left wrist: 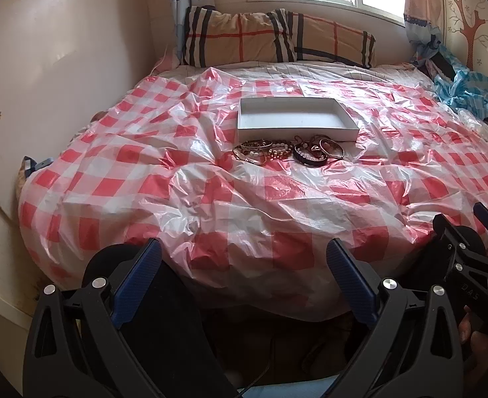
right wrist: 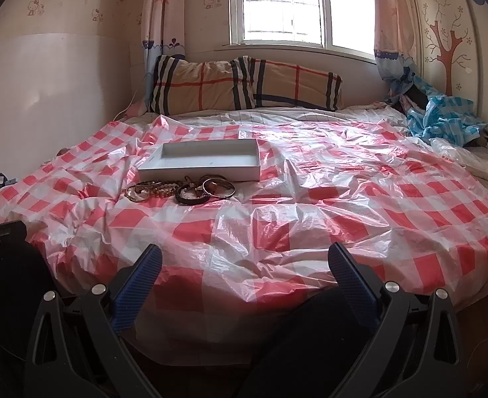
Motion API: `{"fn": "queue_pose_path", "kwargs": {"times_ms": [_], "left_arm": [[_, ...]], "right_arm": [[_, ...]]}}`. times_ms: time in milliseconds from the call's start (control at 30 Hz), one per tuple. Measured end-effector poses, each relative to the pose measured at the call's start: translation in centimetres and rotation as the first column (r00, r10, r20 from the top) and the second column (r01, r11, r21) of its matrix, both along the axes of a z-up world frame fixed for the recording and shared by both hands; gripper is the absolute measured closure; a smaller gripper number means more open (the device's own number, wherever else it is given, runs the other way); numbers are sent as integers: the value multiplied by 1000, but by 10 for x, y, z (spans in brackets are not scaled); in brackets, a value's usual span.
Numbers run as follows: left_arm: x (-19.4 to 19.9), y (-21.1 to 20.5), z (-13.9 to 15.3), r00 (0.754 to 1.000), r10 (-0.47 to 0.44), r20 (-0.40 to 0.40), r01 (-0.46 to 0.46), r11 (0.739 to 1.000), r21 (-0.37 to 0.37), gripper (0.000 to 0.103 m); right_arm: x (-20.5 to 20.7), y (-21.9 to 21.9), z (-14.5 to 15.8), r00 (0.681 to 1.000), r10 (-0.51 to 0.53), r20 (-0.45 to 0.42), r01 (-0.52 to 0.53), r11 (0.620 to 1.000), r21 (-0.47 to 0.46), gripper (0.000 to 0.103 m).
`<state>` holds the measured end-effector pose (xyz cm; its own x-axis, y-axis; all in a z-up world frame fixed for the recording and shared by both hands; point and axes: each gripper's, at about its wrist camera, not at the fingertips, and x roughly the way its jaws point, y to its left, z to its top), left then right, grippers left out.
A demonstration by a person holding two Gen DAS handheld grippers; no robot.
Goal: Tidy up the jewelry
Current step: 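Move both open tools down toward the bracelet pile beside the box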
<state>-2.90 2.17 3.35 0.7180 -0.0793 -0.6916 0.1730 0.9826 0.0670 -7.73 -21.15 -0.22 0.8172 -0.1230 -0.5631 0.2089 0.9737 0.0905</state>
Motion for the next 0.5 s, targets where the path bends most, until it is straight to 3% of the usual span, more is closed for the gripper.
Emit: {"fn": "queue_pose_path", "kwargs": {"times_ms": [267,500], "left_arm": [[32,-9,-14,999,2,-32,-1,999,35,7],[78,-16,-25,998,9,-67,-6,999,32,7]], "right_arm": [[17,6,-2,999,31,-38,-30,999,23,7],[72,-4,-4,995,64,-80,-61,998,32,7]]}}
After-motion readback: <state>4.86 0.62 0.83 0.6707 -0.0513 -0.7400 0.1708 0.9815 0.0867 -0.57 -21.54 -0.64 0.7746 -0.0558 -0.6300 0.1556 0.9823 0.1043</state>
